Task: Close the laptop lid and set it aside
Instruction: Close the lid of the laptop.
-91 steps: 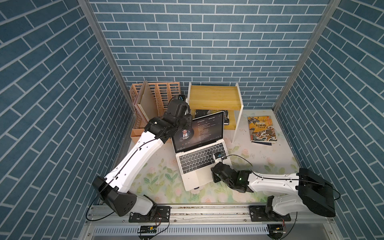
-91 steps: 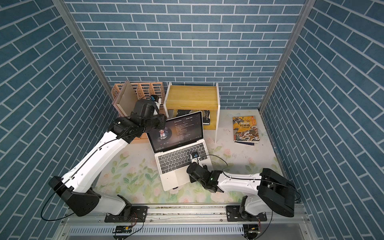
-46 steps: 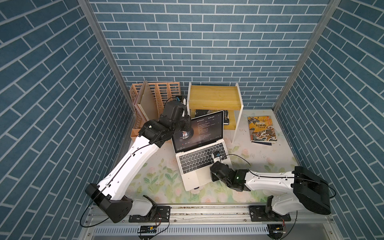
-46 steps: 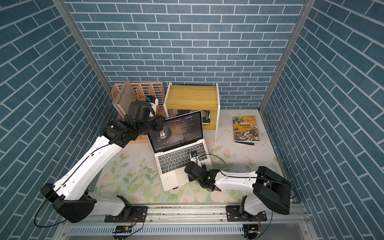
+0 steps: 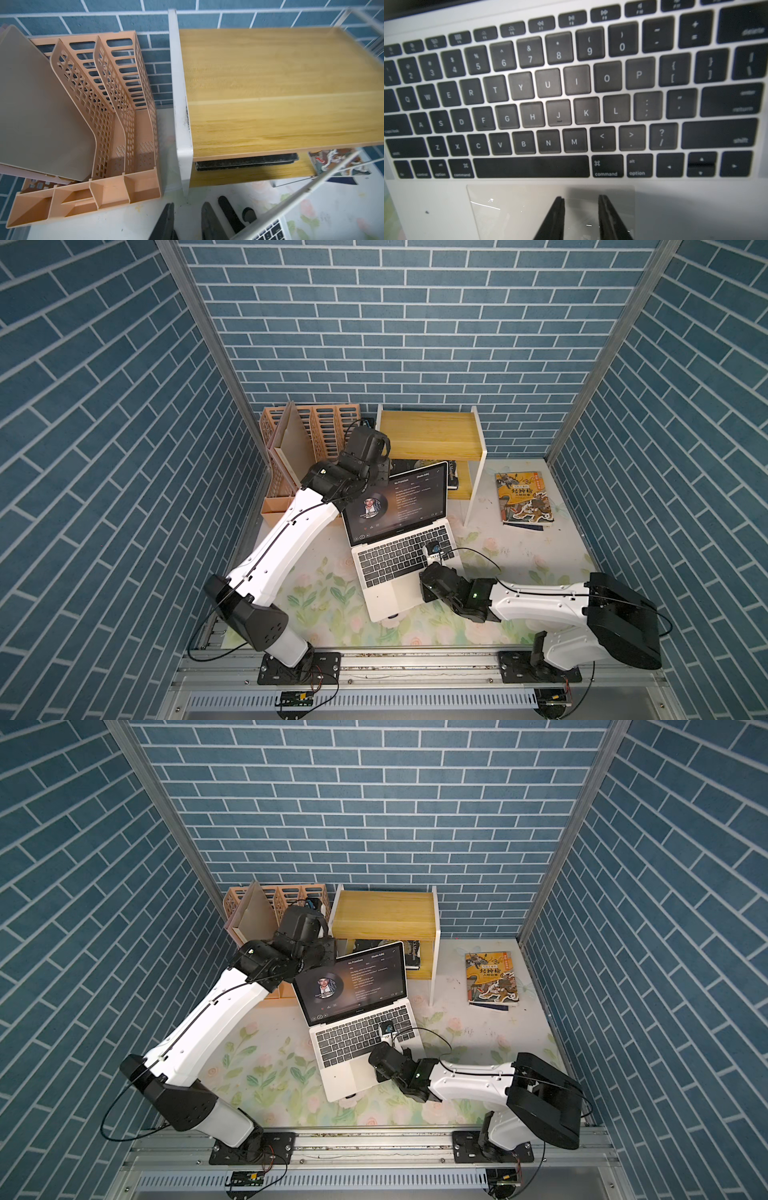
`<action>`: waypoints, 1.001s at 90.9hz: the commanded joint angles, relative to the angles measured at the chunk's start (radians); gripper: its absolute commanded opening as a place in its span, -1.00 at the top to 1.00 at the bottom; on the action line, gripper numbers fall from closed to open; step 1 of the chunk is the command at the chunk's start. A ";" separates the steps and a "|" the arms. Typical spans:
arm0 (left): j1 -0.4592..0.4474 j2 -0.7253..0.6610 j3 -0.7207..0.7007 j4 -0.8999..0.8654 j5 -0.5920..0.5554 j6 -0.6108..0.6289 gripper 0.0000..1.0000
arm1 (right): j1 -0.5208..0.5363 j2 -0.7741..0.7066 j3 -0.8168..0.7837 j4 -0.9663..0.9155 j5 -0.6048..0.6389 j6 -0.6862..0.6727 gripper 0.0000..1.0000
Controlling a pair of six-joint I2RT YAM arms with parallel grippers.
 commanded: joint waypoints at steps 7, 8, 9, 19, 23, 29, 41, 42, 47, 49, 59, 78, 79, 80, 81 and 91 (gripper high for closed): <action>-0.009 0.002 0.011 -0.061 0.003 0.001 0.50 | 0.006 -0.022 -0.005 0.011 -0.009 0.043 0.37; -0.009 0.002 0.010 -0.063 0.001 0.001 0.50 | 0.007 -0.022 -0.004 0.013 -0.011 0.044 0.37; -0.009 0.002 0.008 -0.064 0.001 0.001 0.50 | 0.007 -0.022 -0.004 0.015 -0.012 0.043 0.37; -0.010 -0.008 0.000 -0.074 -0.009 0.001 0.50 | 0.008 -0.020 -0.004 0.019 -0.019 0.043 0.37; -0.011 -0.012 0.001 -0.079 0.002 -0.001 0.50 | 0.008 -0.017 -0.003 0.019 -0.018 0.043 0.37; -0.011 -0.019 -0.001 -0.086 0.019 -0.002 0.50 | 0.009 -0.012 -0.002 0.020 -0.014 0.046 0.37; -0.012 -0.026 -0.023 -0.098 0.030 -0.001 0.50 | 0.008 0.005 0.004 0.019 -0.013 0.048 0.37; -0.012 -0.026 -0.024 -0.102 0.032 -0.002 0.51 | 0.008 0.007 0.005 0.020 -0.013 0.048 0.37; -0.013 -0.024 -0.027 -0.116 0.042 -0.004 0.51 | 0.008 0.012 0.007 0.018 -0.013 0.049 0.37; -0.013 -0.025 -0.028 -0.118 0.044 -0.005 0.51 | 0.009 0.014 0.008 0.018 -0.011 0.049 0.37; -0.017 -0.043 -0.052 -0.115 0.053 -0.010 0.51 | 0.008 0.017 0.011 0.016 -0.005 0.052 0.37; -0.025 -0.089 -0.096 -0.096 0.122 -0.046 0.52 | 0.009 0.029 0.016 0.014 -0.003 0.058 0.37; -0.026 -0.092 -0.101 -0.093 0.126 -0.049 0.52 | 0.009 0.029 0.016 0.013 -0.003 0.059 0.37; -0.026 -0.095 -0.107 -0.091 0.130 -0.051 0.52 | 0.009 0.030 0.017 0.012 -0.002 0.059 0.37; -0.026 -0.098 -0.113 -0.086 0.135 -0.051 0.52 | 0.009 0.031 0.018 0.011 -0.003 0.059 0.37; -0.029 -0.128 -0.173 -0.063 0.156 -0.067 0.52 | 0.009 0.040 0.023 0.006 0.000 0.060 0.37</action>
